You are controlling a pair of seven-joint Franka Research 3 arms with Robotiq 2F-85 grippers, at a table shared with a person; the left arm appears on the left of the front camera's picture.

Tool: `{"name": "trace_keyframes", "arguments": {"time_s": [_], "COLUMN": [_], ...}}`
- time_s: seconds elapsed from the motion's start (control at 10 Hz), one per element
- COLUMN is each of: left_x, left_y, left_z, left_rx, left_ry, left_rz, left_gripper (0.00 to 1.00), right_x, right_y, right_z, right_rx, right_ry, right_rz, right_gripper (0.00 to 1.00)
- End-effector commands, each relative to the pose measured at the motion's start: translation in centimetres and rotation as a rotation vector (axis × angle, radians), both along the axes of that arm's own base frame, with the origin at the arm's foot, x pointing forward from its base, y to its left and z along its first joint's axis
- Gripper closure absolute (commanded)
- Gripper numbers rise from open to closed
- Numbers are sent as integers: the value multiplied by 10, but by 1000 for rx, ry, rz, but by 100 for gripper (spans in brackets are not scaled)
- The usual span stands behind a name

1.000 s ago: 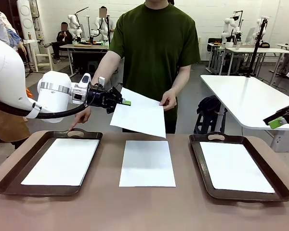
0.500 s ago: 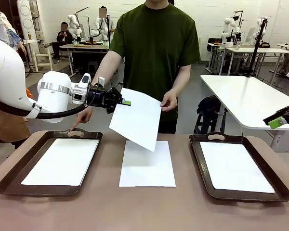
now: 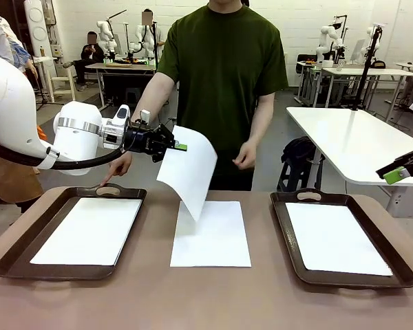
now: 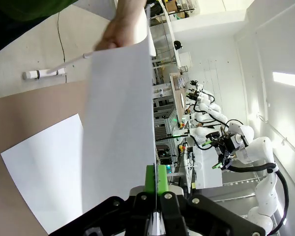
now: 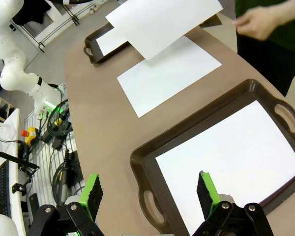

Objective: Sort the A4 documents.
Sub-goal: Place the A4 Paper in the designated Handle tray.

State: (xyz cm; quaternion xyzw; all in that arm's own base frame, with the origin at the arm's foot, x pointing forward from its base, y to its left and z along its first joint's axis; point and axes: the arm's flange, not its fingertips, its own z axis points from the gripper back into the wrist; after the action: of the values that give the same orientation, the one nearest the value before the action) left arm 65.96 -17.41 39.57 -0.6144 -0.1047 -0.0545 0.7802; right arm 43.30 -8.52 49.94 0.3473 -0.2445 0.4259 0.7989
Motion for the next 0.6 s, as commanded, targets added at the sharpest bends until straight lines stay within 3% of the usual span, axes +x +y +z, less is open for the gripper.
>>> {"name": "trace_keyframes", "arguments": {"time_s": [0.0, 0.4, 0.5], "left_x": [0, -24, -38], "left_y": [0, 24, 40], "left_z": [0, 29, 32], "left_rx": [-1, 75, 96], "left_ry": [2, -86, -64], "left_rz": [0, -34, -67], "left_gripper": [100, 99, 99], "right_x": [-1, -1, -1], "right_y": [0, 0, 0], "right_z": [0, 0, 0], "right_rx": [3, 3, 3], "right_ry": [-2, -2, -2], "right_rz": [7, 7, 7], "right_gripper": [0, 0, 0]}}
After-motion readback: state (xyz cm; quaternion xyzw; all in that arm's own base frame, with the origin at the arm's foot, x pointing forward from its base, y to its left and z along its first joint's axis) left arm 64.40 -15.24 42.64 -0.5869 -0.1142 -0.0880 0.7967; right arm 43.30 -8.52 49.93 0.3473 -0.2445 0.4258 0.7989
